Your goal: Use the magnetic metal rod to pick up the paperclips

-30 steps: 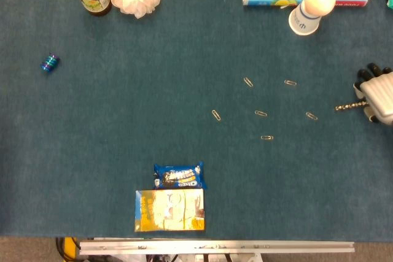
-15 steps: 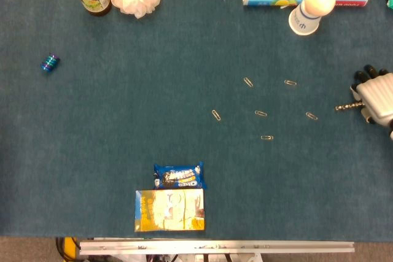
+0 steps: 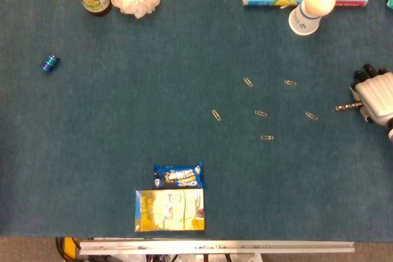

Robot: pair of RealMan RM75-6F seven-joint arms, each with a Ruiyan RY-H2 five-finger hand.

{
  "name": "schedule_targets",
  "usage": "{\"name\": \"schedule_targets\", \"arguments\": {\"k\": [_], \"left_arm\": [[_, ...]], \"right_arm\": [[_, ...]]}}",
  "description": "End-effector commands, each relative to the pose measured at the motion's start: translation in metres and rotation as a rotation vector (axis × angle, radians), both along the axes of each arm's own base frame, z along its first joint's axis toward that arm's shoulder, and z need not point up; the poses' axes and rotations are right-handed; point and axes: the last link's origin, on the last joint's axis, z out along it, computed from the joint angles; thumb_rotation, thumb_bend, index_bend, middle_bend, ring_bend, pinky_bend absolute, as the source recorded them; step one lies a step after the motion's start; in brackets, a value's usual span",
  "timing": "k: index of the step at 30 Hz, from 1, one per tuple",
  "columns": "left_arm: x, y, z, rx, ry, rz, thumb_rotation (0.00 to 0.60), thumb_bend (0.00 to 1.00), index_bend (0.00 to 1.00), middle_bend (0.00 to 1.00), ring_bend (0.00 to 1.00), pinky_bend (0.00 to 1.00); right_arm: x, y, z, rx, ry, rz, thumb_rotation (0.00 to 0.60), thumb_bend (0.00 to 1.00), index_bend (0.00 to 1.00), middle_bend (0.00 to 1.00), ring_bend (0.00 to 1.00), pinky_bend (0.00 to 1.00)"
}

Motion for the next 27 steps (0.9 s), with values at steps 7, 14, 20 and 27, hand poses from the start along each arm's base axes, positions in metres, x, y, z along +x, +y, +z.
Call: {"name": "schedule_targets", "arguments": {"k": [7,14,20,27], "left_arm": [[0.0,0.0,0.0,0.0,0.0,0.001,0.6,0.12,0.4,0.47,0.39,0.57],[0.0,0.0,0.001,0.002,-0.001,0.001,0.6,0.12,0.4,0.47,0.39,0.57],[-0.001,0.0,0.001,0.001,0.0,0.002,0.6,0.12,0.4,0.47,0.39,0.57],[-0.001,0.0,0.001,0.004,0.0,0.003,0.6,0.12,0.4,0.47,0.39,0.57]], "right_arm": [[-0.001,0.0,-0.002,-0.004,0.007,0.0,0.6,0.29,0.52,0.27,0.14,0.31],[0.0,0.0,-0.003,-0.01,0.006,0.008,0.6,0.3,0.56,0.28,0.14,0.31],[0.003,0.005,0.002,-0.023,-0.005,0.031,0.6,0.3,0.57,0.28,0.14,0.31],[0.012,0.013,0.014,-0.045,-0.019,0.066,0.6,0.3,0.57,0.28,0.14,0.31]]}}
